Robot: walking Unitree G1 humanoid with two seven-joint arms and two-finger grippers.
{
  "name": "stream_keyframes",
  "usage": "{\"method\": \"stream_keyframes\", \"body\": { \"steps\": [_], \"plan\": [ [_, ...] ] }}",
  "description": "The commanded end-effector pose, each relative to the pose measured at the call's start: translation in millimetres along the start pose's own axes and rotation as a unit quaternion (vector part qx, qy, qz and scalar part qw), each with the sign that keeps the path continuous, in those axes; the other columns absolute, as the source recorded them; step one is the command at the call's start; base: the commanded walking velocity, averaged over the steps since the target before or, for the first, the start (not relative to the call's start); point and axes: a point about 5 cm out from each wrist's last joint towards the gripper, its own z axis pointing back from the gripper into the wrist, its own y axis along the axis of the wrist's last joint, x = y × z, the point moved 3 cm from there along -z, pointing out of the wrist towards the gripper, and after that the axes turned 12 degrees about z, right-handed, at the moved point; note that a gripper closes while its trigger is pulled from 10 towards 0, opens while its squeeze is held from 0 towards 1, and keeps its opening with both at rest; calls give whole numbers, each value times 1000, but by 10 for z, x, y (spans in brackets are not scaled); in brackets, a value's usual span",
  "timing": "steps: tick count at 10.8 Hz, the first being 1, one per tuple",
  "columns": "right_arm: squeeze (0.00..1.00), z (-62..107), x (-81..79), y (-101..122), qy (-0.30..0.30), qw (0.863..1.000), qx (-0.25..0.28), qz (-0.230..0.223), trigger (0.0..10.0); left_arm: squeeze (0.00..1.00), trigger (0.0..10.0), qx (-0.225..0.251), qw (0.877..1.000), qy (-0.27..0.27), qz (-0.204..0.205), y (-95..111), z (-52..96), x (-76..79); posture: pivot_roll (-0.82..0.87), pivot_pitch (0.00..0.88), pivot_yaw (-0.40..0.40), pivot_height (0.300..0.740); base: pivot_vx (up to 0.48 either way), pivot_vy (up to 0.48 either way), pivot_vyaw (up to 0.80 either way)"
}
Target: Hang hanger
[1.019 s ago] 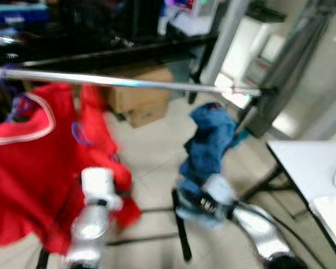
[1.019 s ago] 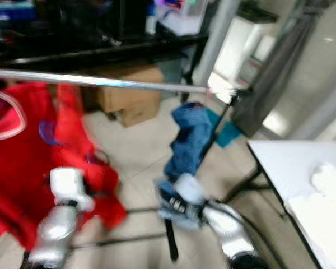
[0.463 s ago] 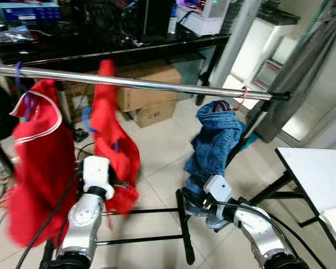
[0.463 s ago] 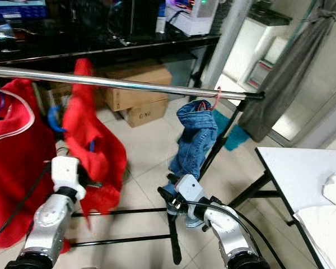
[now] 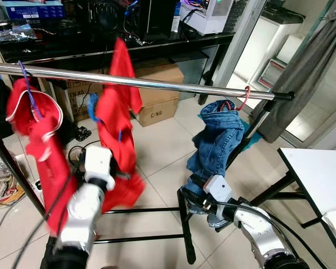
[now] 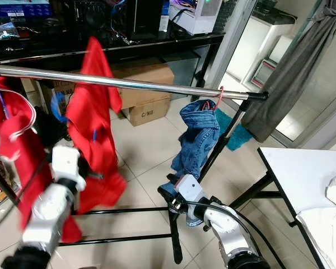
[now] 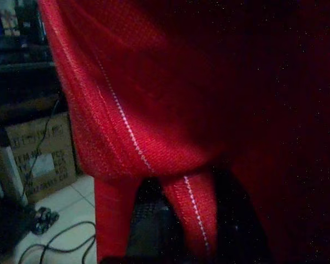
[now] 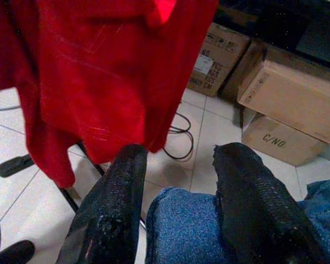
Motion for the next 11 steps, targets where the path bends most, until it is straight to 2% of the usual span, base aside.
{"method": "stream_keyframes", "body": {
  "steps": [1, 3, 5, 6, 9, 11],
  "plan": [
    [0, 40, 65, 12, -6, 1000, 2, 15, 10000, 0, 10000, 28, 999, -29, -7, 199, -99, 74, 195, 0, -159, 740, 0, 0, 0],
    [0, 21, 73, 36, -2, 1000, 4, 19, 10000, 0, 10000, 28, 998, -49, -11, 295, -155, 69, 196, 0, -160, 740, 0, 0, 0],
    [0, 23, 63, 33, -1, 1000, 3, 22, 10000, 0, 10000, 17, 998, -62, 6, 326, -203, 55, 195, 0, -161, 740, 0, 0, 0],
    [0, 32, 48, 24, 2, 1000, 1, 25, 10000, 0, 10000, -2, 997, -81, 12, 347, -235, 15, 192, 0, -161, 740, 0, 0, 0],
    [0, 38, 44, 24, 4, 1000, 0, 28, 10000, 0, 10000, -14, 996, -83, 9, 383, -263, -89, 190, 0, -163, 740, 0, 0, 0],
    [0, 53, 82, 30, 4, 999, -1, 34, 10000, 0, 10000, -31, 996, -84, 29, 403, -310, -175, 190, 0, -165, 740, 0, 0, 0]
  ]
}}
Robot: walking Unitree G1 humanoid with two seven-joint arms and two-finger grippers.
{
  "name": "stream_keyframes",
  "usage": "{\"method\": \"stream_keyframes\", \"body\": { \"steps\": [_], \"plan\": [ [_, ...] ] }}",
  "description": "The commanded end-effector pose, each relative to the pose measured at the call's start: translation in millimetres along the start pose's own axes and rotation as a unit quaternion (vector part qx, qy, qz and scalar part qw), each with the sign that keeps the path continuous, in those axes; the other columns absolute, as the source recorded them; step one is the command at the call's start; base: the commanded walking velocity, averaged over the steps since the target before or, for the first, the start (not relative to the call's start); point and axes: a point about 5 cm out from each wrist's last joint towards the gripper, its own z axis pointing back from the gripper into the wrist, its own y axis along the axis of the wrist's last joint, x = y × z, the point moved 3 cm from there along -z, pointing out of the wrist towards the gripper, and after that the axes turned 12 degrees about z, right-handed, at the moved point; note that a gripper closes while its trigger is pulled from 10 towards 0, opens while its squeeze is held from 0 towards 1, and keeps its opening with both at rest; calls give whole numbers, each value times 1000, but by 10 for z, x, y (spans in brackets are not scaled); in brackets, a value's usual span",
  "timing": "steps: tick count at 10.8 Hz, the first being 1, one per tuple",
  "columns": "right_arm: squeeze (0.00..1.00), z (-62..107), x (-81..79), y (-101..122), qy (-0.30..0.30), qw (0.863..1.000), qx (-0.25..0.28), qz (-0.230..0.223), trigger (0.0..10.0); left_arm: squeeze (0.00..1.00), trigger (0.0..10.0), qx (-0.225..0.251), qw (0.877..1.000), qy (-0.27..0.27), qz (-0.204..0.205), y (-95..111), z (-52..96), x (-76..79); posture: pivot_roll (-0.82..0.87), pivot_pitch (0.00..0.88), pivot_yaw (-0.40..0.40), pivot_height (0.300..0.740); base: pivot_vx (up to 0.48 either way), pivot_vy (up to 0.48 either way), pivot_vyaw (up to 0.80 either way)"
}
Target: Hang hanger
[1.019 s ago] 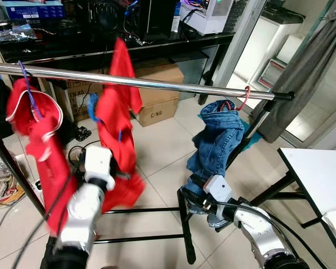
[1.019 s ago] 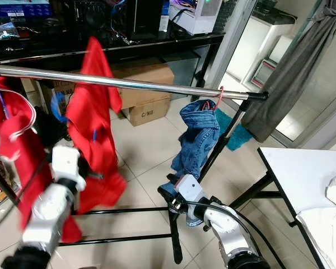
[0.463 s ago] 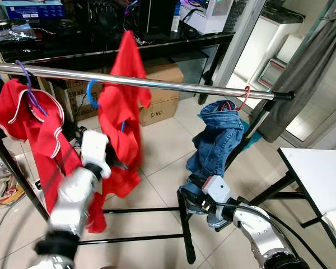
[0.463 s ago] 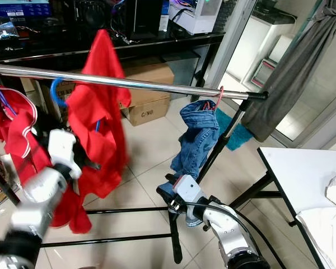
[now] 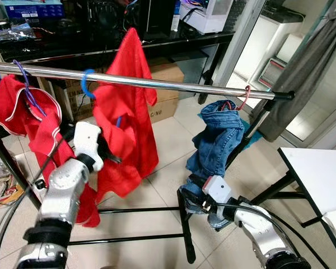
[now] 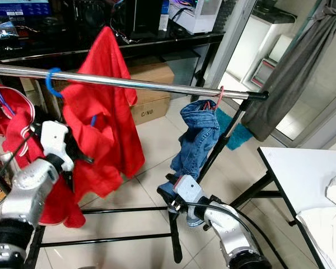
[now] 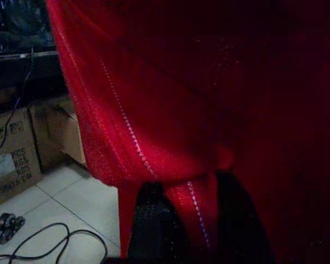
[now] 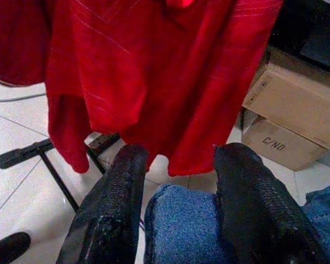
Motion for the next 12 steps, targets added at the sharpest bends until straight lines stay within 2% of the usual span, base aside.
{"method": "stream_keyframes", "body": {
  "steps": [1, 3, 5, 8, 9, 12],
  "plan": [
    [0, 46, 84, 32, -3, 1000, 3, 21, 10000, 0, 10000, 7, 1000, -25, 10, 136, -107, 57, 190, 0, -166, 740, 0, 0, 0],
    [0, 60, 97, 95, 18, 999, 14, 31, 10000, 0, 10000, -22, 999, -20, 21, 104, -149, 9, 187, 0, -163, 740, 0, 0, 0],
    [0, 149, 117, 315, 63, 995, 69, 17, 10000, 0, 10000, -21, 999, -9, 34, 197, -198, -59, 175, 0, -156, 740, 0, 0, 0],
    [0, 282, 168, 419, 82, 993, 76, 27, 10000, 0, 10000, -30, 998, 4, 46, 255, -238, -130, 169, 0, -151, 740, 0, 0, 0],
    [0, 299, 173, 447, 84, 993, 78, 24, 10000, 0, 10000, -34, 998, 3, 54, 247, -243, -131, 167, 0, -150, 740, 0, 0, 0],
    [0, 299, 209, 553, 75, 993, 89, 6, 10000, 0, 10000, -51, 995, -14, 82, 141, -285, 6, 162, 0, -147, 740, 0, 0, 0]
  ]
}}
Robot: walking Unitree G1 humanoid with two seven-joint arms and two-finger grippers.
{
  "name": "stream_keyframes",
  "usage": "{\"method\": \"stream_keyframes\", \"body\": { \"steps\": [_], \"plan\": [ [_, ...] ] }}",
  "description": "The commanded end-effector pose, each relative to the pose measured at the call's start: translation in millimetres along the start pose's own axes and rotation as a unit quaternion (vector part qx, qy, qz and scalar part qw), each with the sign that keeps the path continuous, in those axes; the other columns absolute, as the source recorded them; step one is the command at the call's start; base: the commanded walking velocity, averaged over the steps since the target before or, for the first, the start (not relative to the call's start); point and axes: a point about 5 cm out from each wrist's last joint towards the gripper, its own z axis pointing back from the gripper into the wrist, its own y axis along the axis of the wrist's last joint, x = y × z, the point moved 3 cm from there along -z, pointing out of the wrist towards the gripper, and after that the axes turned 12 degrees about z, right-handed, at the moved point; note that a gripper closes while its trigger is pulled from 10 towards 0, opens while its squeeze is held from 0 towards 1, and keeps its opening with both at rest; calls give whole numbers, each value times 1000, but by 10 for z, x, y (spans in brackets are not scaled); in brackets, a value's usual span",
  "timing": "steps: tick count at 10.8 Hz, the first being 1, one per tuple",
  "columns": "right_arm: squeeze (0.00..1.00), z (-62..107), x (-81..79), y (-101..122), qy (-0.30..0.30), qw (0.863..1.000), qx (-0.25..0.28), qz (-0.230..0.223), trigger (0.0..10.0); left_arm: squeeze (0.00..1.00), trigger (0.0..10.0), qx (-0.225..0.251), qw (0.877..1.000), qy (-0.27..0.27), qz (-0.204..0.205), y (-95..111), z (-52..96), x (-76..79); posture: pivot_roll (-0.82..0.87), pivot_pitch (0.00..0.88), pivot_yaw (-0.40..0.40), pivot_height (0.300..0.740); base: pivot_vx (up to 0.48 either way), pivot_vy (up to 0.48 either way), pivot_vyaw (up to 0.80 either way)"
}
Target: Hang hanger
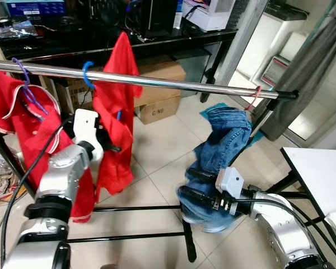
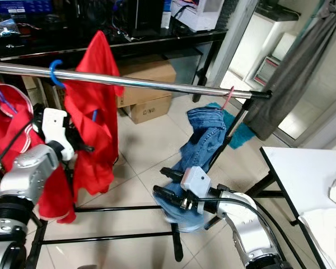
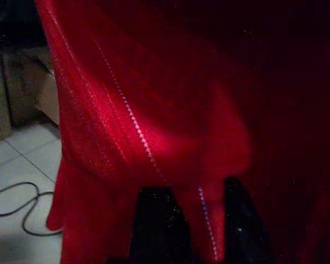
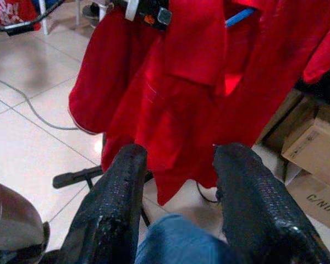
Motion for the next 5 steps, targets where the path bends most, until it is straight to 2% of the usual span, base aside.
{"method": "stream_keyframes", "body": {
  "steps": [1, 4, 5],
  "plan": [
    [0, 82, 58, -3, -16, 1000, -5, -5, 10000, 0, 10000, 6, 1000, -14, 6, 24, -48, 106, 163, 0, -149, 740, 0, 0, 0],
    [0, 93, 85, 47, -20, 1000, -4, -6, 10000, 0, 10000, 20, 999, 0, 25, -101, 11, 187, 170, 0, -154, 740, 0, 0, 0],
    [0, 86, 95, 64, -21, 1000, -3, -7, 10000, 1000, 10000, 27, 999, 1, 38, -129, 34, 212, 173, 0, -156, 740, 0, 0, 0]
  ]
}}
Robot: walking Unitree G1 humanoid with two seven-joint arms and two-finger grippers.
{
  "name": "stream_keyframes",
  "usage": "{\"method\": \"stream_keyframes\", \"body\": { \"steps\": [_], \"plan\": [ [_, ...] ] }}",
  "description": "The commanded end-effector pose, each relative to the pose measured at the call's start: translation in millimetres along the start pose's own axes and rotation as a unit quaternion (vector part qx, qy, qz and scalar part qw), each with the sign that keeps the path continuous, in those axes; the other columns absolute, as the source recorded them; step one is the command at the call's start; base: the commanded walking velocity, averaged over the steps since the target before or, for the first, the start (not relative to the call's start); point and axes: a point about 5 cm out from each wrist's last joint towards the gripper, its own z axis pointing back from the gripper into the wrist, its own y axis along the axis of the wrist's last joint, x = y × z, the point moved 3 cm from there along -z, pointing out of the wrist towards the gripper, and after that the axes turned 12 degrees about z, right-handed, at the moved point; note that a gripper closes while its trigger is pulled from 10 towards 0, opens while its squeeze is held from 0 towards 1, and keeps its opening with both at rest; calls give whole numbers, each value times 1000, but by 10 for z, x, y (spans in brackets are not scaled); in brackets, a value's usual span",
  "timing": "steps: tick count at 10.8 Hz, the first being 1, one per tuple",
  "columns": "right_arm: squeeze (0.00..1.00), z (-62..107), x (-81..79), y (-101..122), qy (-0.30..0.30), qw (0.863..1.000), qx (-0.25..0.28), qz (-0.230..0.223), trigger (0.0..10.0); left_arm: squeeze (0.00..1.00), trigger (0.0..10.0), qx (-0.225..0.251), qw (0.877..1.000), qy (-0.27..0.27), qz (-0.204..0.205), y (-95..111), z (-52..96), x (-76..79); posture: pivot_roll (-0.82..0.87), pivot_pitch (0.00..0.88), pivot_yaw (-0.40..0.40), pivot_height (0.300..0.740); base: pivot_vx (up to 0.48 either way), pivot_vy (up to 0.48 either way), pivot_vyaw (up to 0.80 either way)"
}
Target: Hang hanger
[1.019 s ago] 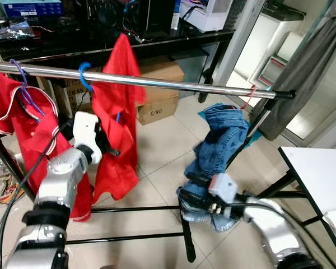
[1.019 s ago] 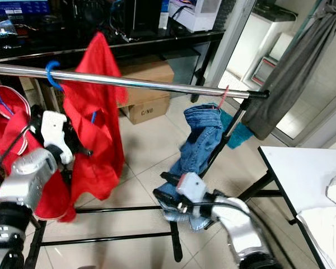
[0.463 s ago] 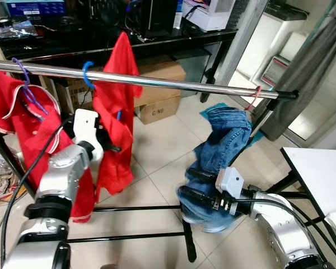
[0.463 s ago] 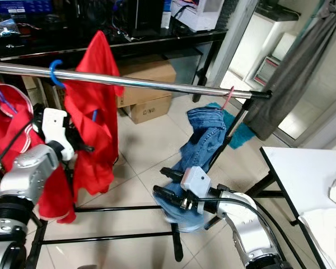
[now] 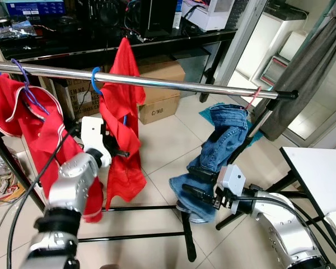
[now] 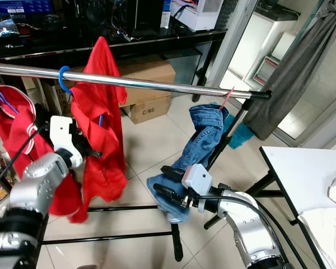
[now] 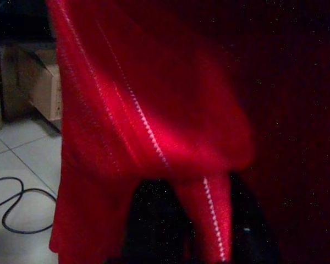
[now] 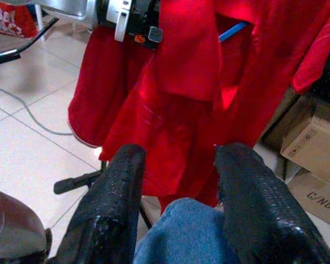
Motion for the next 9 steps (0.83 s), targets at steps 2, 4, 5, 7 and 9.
{"method": "stream_keyframes", "body": {
  "steps": [2, 4, 5, 7, 9],
  "plan": [
    [0, 58, 89, 36, -11, 1000, -4, 8, 10000, 1000, 10000, 16, 1000, -2, 8, 3, 9, 87, 179, 0, -158, 740, 0, 0, 0],
    [0, 56, 90, 41, -11, 1000, -5, 7, 10000, 1000, 10000, 32, 998, 33, -38, 23, 33, 66, 180, 0, -158, 740, 0, 0, 0],
    [0, 54, 90, 41, -13, 1000, -6, 6, 10000, 0, 10000, 41, 997, 46, -47, -2, 57, 60, 174, 0, -152, 740, 0, 0, 0],
    [0, 74, 86, 39, -16, 1000, -7, 4, 10000, 0, 10000, 49, 995, 44, -78, -87, 107, 152, 170, 0, -147, 740, 0, 0, 0],
    [0, 95, 75, 27, -15, 1000, -10, 2, 10000, 0, 10000, 67, 991, 30, -115, -214, 201, 316, 167, 0, -140, 740, 0, 0, 0]
  ]
}}
